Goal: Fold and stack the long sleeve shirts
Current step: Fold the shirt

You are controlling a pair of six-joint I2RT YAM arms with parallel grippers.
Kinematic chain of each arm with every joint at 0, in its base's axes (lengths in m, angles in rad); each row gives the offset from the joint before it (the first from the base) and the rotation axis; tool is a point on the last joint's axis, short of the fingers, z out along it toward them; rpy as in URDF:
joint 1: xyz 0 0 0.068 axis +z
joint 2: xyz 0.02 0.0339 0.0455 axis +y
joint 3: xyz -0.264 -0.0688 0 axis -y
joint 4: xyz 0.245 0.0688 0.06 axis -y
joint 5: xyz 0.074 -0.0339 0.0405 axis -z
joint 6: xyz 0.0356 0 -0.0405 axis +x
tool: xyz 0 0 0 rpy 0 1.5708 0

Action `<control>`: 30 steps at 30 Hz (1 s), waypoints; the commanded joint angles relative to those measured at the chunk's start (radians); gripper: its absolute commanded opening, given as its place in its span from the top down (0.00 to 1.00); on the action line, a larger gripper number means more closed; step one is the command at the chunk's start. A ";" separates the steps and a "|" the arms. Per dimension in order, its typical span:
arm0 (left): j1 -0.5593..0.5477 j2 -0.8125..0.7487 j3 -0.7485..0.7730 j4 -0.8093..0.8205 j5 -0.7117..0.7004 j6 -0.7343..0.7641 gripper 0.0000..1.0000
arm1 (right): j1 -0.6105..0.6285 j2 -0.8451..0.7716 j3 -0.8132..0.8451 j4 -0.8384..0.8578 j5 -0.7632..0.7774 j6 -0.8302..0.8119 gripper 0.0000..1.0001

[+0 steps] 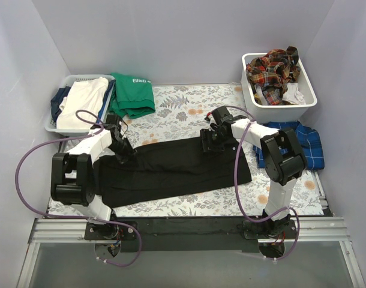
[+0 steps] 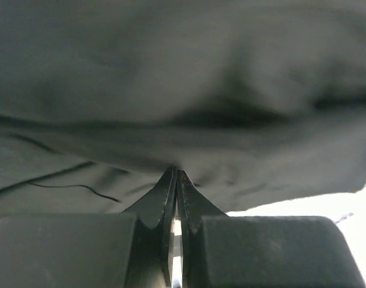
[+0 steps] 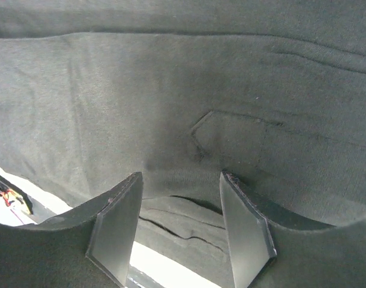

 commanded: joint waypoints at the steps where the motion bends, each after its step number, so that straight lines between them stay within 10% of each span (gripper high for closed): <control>1: 0.017 0.059 -0.017 -0.002 -0.117 -0.049 1.00 | -0.002 0.019 0.005 -0.019 0.010 -0.017 0.38; 10: 0.073 0.165 0.020 -0.036 -0.367 -0.087 1.00 | -0.059 0.041 -0.032 -0.045 0.076 0.015 0.39; 30: 0.188 -0.014 0.155 -0.098 -0.237 0.020 0.88 | -0.126 -0.094 0.009 -0.103 0.076 -0.043 0.40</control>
